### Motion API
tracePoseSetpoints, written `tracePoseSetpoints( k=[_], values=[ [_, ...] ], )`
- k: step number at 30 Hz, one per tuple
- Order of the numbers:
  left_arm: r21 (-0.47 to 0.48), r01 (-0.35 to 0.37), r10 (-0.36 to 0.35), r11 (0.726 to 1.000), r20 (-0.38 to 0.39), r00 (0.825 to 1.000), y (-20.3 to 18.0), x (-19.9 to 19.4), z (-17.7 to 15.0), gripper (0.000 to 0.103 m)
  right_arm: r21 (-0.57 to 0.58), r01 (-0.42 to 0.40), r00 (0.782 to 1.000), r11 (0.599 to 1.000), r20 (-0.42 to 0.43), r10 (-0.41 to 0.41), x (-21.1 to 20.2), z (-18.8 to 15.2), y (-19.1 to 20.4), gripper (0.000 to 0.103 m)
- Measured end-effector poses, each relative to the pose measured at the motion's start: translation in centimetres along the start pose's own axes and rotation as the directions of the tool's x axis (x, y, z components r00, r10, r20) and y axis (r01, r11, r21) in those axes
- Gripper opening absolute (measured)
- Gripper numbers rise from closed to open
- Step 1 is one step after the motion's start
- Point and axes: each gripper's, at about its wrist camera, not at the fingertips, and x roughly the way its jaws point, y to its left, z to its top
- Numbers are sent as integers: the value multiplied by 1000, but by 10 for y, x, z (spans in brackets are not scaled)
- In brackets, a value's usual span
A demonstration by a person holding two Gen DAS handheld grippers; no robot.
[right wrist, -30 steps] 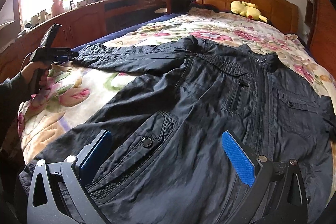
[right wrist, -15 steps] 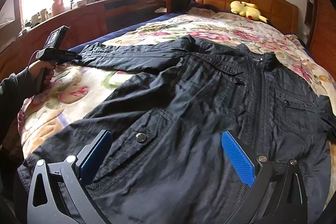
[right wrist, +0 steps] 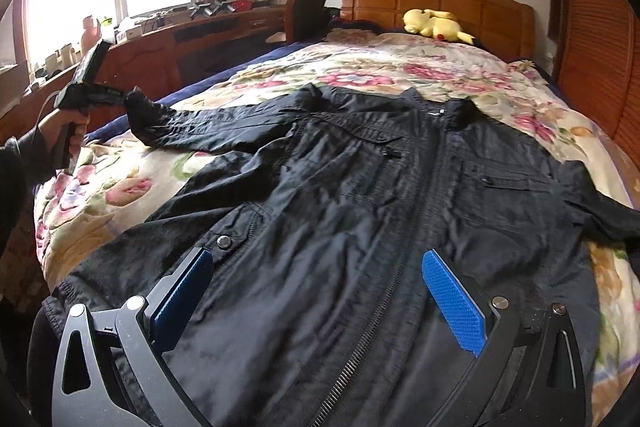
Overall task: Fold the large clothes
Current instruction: 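Lift the sleeve with the left tool, lay it across the jacket body, release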
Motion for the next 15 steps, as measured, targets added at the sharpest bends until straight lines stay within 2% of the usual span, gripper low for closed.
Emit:
tracePoseSetpoints(
  k=[7,15],
  values=[
    [145,125,-134,981,54,989,-109,-44,23,12,44,41,999,998,29,-43,-31,-11,-19,103],
    [302,256,-281,918,41,959,-230,-88,18,12,95,81,994,992,61,-87,-69,-26,-36,103]
  ],
)
